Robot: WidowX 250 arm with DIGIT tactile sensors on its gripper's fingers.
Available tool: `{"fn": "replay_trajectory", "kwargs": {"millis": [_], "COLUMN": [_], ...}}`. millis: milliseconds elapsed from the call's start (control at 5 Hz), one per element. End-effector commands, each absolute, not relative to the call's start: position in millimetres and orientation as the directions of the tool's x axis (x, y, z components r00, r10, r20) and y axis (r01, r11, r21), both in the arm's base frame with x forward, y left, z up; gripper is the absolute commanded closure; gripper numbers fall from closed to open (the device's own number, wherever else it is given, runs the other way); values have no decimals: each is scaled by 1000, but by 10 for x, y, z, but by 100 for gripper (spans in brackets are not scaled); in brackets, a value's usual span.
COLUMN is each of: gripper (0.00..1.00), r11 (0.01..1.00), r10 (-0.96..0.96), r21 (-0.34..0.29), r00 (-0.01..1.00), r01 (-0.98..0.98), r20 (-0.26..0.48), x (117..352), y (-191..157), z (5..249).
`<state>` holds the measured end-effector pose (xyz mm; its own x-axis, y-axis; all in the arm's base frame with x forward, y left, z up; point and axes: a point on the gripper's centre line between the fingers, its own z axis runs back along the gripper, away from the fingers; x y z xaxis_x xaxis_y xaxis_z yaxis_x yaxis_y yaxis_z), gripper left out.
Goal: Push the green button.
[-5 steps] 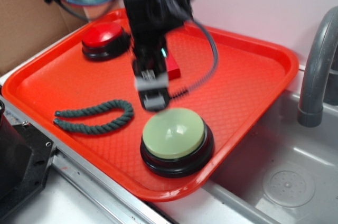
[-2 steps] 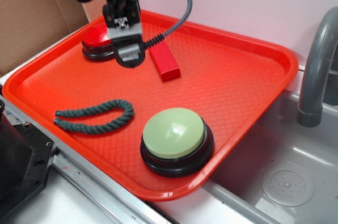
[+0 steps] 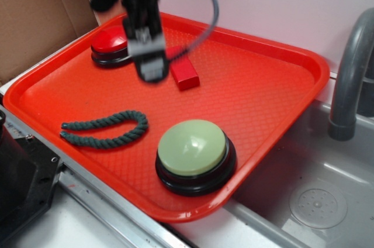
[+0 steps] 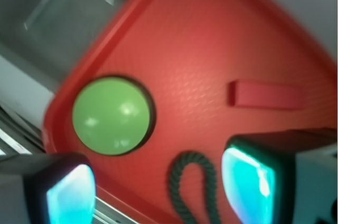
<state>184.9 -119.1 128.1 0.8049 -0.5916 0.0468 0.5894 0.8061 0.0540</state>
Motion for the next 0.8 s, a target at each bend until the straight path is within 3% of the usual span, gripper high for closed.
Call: {"fn": "replay_trajectory", "kwargs": {"millis": [0,400,600], "gripper": [0,0,0], "r11": [771,764,733], "r10": [-635,-646,-680], "r21": [-39,-43,-26], "r00": [772,763,734], "r01": [635,644,680], "r20": [7,-32,7], "x": [1663,1633,1698], "y": [-1668,-1738,-1748], "z": [633,391,641]}}
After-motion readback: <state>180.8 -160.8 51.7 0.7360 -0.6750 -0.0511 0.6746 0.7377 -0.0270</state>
